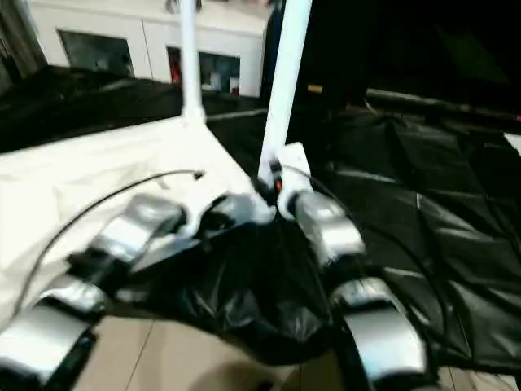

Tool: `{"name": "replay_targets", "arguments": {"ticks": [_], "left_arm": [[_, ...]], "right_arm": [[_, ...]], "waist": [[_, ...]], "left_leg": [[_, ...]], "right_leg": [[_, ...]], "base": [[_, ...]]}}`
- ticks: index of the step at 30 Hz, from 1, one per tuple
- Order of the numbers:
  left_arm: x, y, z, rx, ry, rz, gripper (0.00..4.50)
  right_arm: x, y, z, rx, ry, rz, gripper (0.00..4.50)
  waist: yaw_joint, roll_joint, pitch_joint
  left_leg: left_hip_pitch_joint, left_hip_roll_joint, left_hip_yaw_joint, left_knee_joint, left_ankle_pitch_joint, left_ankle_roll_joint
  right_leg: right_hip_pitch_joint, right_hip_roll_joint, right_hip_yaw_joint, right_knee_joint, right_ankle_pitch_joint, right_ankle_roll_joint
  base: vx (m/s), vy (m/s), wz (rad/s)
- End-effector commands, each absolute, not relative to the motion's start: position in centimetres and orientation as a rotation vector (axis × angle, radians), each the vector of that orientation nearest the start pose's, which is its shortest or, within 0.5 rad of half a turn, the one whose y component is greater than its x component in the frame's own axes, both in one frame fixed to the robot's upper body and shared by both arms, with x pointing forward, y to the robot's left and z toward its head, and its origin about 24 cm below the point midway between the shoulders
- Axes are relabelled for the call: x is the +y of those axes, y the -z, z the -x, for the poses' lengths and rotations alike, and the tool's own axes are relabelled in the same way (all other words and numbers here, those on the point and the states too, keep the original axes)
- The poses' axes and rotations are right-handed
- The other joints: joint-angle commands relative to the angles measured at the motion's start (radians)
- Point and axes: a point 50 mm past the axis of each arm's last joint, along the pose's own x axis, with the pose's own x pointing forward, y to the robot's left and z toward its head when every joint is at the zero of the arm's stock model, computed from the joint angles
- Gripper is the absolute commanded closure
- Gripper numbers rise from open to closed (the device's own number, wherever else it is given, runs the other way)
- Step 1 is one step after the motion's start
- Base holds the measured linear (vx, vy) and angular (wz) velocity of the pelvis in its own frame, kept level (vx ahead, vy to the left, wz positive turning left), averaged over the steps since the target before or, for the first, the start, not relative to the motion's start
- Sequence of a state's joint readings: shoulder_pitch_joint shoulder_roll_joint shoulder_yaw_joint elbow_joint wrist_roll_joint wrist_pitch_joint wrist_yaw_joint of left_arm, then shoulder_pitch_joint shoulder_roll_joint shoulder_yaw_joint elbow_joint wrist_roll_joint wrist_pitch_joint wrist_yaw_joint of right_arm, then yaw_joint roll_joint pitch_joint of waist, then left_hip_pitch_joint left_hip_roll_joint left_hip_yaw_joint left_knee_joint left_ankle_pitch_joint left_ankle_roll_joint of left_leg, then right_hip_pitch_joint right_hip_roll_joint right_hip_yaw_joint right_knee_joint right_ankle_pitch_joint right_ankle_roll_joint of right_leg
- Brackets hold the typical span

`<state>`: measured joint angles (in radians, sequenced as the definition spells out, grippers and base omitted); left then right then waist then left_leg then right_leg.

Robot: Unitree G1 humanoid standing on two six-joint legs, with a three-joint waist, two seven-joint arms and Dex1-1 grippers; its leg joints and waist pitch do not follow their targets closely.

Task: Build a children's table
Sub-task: Insert table leg to table base

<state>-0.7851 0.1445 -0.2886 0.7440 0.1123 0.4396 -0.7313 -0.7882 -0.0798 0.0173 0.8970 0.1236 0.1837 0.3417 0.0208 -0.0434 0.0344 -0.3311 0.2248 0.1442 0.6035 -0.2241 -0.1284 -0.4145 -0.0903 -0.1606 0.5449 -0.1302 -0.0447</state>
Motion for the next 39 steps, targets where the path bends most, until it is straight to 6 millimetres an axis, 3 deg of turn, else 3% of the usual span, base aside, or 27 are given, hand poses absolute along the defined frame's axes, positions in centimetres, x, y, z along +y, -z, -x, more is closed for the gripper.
{"name": "replay_targets", "arguments": {"ticks": [1, 5, 7, 12, 13, 15, 18, 20, 25, 26, 29, 31, 32, 34, 39], "left_arm": [[5.9, -9.2, -36.4, 0.417, 0.928, -0.397, 4.5], [6.2, -9.1, -36.4, 0.423, 0.924, -0.396, 4.5], [6.3, -9.1, -36.5, 0.424, 0.917, -0.395, 4.5], [6.5, -9.1, -36.6, 0.424, 0.905, -0.396, 4.5], [6.6, -9.1, -36.6, 0.424, 0.905, -0.396, 4.5], [6.6, -9.1, -36.5, 0.419, 0.912, -0.396, 4.5], [6.8, -9.2, -36.5, 0.402, 0.932, -0.406, 4.5], [6.9, -9.1, -36.4, 0.399, 0.944, -0.403, 4.5], [7.5, -8.9, -36.1, 0.399, 0.963, -0.405, 4.5], [7.7, -8.9, -36.1, 0.4, 0.965, -0.406, 4.5], [8.0, -8.8, -35.9, 0.4, 0.986, -0.41, 4.5], [8.1, -8.8, -35.8, 0.396, 0.999, -0.413, 4.5], [8.1, -8.8, -35.7, 0.396, 1.007, -0.416, 4.5], [8.3, -8.7, -35.5, 0.39, 1.035, -0.423, 4.5], [8.8, -8.6, -34.9, 0.39, 1.105, -0.443, 4.5]], "right_arm": [[-8.2, -1.5, -35.0, 0.537, -0.533, -0.023, 2.63], [-8.0, -1.3, -34.9, 0.547, -0.546, -0.01, 2.63], [-8.0, -1.2, -35.0, 0.548, -0.54, -0.003, 2.63], [-7.9, -1.6, -35.2, 0.525, -0.539, -0.06, 2.63], [-7.9, -1.7, -35.3, 0.522, -0.544, -0.074, 2.07], [-7.8, -2.1, -35.5, 0.504, -0.552, -0.096, 1.93], [-7.9, -2.7, -35.8, 0.475, -0.563, -0.1, 1.58], [-8.0, -3.2, -36.0, 0.45, -0.575, -0.109, 1.45], [-8.5, -4.3, -36.3, 0.394, -0.616, -0.126, 1.04], [-8.7, -4.5, -36.3, 0.382, -0.627, -0.12, 0.99], [-9.3, -4.9, -36.3, 0.355, -0.657, -0.071, 0.69], [-9.4, -5.0, -36.3, 0.348, -0.667, -0.059, 0.69], [-9.5, -5.2, -36.3, 0.341, -0.68, -0.049, 0.69], [-9.9, -5.5, -36.1, 0.324, -0.72, -0.024, 0.69], [-11.1, -6.1, -35.3, 0.314, -0.834, 0.032, 0.69]], "waist": [[0.005, 0.009, -0.062], [0.01, 0.004, -0.058], [0.012, -0.001, -0.061], [0.013, 0.001, -0.056], [0.012, 0.003, -0.056], [0.011, 0.003, -0.056], [0.01, 0.004, -0.058], [0.011, 0.003, -0.06], [0.015, 0.005, -0.065], [0.016, 0.009, -0.064], [0.018, 0.007, -0.065], [0.019, 0.008, -0.065], [0.021, 0.018, -0.065], [0.021, 0.011, -0.065], [0.026, 0.014, -0.062]], "left_leg": [[-0.012, 0.002, 0.014, -0.077, -0.173, 0.064], [-0.009, -0.004, 0.022, -0.073, -0.177, 0.07], [-0.013, -0.006, 0.022, -0.072, -0.164, 0.07], [-0.014, -0.006, 0.02, -0.073, -0.179, 0.061], [-0.012, -0.005, 0.018, -0.074, -0.189, 0.058], [-0.012, -0.005, 0.017, -0.074, -0.196, 0.057], [-0.012, -0.003, 0.017, -0.075, -0.195, 0.058], [-0.018, -0.003, 0.016, -0.076, -0.171, 0.059], [-0.024, 0.0, 0.019, -0.073, -0.115, 0.071], [-0.025, 0.0, 0.019, -0.073, -0.109, 0.076], [-0.024, 0.001, 0.021, -0.072, -0.094, 0.084], [-0.024, 0.003, 0.021, -0.072, -0.08, 0.086], [-0.021, 0.003, 0.021, -0.072, -0.081, 0.083], [-0.022, 0.004, 0.022, -0.072, -0.081, 0.087], [-0.024, 0.001, 0.024, -0.07, -0.076, 0.104]], "right_leg": [[0.066, -0.059, 0.048, -0.055, -0.393, -0.102], [0.06, -0.058, 0.057, -0.05, -0.409, -0.121], [0.064, -0.06, 0.057, -0.048, -0.421, -0.113], [0.06, -0.056, 0.052, -0.056, -0.495, -0.07], [0.059, -0.056, 0.05, -0.058, -0.506, -0.063], [0.058, -0.056, 0.049, -0.059, -0.506, -0.061], [0.057, -0.058, 0.052, -0.058, -0.492, -0.074], [0.062, -0.057, 0.055, -0.05, -0.454, -0.085], [0.063, -0.056, 0.061, -0.035, -0.36, -0.123], [0.064, -0.055, 0.061, -0.031, -0.338, -0.132], [0.065, -0.056, 0.064, -0.027, -0.302, -0.156], [0.065, -0.056, 0.066, -0.023, -0.276, -0.17], [0.063, -0.056, 0.067, -0.021, -0.265, -0.178], [0.067, -0.055, 0.068, -0.019, -0.245, -0.183], [0.068, -0.054, 0.068, -0.023, -0.26, -0.175]], "base": [[0.0, 0.0, 0.0], [0.0, 0.0, 0.0], [0.0, 0.0, 0.0], [0.0, 0.0, 0.0], [0.0, 0.0, 0.0], [0.0, 0.0, 0.0], [0.0, 0.0, 0.0], [0.0, 0.0, 0.0], [0.0, 0.0, 0.0], [0.0, 0.0, 0.0], [0.0, 0.0, 0.0], [0.0, 0.0, 0.0], [0.0, 0.0, 0.0], [0.0, 0.0, 0.0], [0.0, 0.0, 0.0]]}}
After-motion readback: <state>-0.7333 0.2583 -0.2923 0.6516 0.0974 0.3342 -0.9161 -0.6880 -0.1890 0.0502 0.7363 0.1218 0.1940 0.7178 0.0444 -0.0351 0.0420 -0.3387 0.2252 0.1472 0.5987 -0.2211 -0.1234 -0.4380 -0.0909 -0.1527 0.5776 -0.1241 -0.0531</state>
